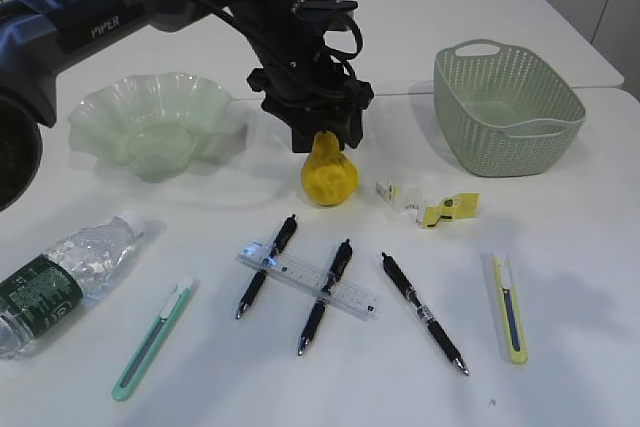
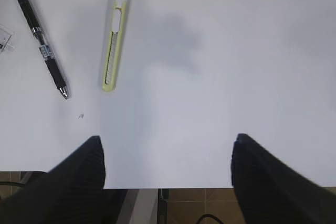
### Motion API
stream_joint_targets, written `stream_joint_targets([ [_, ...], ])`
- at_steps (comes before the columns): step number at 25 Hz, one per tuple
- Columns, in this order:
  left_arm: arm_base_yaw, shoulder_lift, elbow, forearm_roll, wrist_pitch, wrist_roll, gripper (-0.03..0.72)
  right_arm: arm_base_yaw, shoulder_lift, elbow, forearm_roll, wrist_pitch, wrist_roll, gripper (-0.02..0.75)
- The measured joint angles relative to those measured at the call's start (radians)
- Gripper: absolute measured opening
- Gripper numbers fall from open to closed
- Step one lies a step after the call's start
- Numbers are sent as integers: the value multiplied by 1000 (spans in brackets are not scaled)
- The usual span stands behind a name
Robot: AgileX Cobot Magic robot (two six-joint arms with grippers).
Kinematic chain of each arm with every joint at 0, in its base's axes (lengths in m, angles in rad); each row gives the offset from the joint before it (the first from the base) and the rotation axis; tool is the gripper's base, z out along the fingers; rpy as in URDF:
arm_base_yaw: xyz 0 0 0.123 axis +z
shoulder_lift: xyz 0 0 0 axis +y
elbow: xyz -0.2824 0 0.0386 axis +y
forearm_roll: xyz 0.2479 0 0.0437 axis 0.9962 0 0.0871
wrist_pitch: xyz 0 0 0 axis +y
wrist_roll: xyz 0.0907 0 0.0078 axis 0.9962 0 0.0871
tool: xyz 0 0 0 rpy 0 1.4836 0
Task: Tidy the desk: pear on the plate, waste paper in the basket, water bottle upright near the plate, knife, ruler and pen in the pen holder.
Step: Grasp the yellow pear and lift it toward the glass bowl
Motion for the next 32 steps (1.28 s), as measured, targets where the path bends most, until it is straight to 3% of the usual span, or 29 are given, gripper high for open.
stream_joint_targets([
  [32,0,53,-16,39,-63,0,560,0,0,0,0,0,0,583],
])
